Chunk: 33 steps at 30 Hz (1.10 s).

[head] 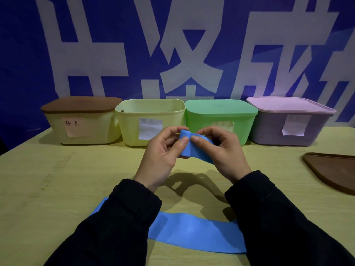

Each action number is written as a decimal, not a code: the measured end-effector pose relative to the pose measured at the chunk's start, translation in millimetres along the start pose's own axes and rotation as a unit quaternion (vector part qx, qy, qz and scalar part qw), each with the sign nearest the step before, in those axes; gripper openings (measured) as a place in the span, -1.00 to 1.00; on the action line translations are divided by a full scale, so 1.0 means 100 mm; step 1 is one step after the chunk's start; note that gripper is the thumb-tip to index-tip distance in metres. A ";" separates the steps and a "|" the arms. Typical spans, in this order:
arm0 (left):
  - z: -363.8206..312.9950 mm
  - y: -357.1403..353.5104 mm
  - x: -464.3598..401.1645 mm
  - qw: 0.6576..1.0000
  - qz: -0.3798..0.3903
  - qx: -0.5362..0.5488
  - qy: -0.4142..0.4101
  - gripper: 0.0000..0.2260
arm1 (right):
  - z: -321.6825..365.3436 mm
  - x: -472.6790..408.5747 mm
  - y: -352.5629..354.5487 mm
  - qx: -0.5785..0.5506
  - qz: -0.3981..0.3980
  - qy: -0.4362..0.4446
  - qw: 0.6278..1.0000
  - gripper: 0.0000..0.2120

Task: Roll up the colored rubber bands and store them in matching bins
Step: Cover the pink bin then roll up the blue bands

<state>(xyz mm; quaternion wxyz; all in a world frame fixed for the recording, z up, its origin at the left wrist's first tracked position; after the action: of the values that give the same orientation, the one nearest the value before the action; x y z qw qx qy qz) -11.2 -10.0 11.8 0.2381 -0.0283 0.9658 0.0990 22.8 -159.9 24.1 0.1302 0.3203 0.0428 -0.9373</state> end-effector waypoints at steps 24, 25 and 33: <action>-0.03 -0.02 0.01 1.000 0.010 0.009 0.010 -0.72 | 0.01 0.01 -0.05 -0.050 0.033 -0.015 0.998 -0.91; -0.02 -0.01 0.01 1.000 0.006 0.011 0.010 -0.75 | 0.00 0.01 -0.04 -0.050 0.025 -0.018 0.998 -0.90; 0.04 -0.05 0.01 1.000 0.007 0.021 0.012 -0.74 | -0.01 0.01 -0.02 -0.046 0.010 -0.010 0.999 -0.95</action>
<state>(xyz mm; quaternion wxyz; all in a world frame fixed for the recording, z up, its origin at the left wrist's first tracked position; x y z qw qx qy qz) -9.8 -13.8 7.5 0.2262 -0.0176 0.9706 0.0805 22.3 -157.9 22.5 0.1548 0.3047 0.0809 -0.9363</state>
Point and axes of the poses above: each hand's wrist, its own x-axis away from the middle knuckle, its own y-axis out of the back of the hand, z = x × y, the point moved 8 cm from there along -x, towards the middle knuckle, and after that the axes turned 14 degrees about -x, right-handed, at the moved point
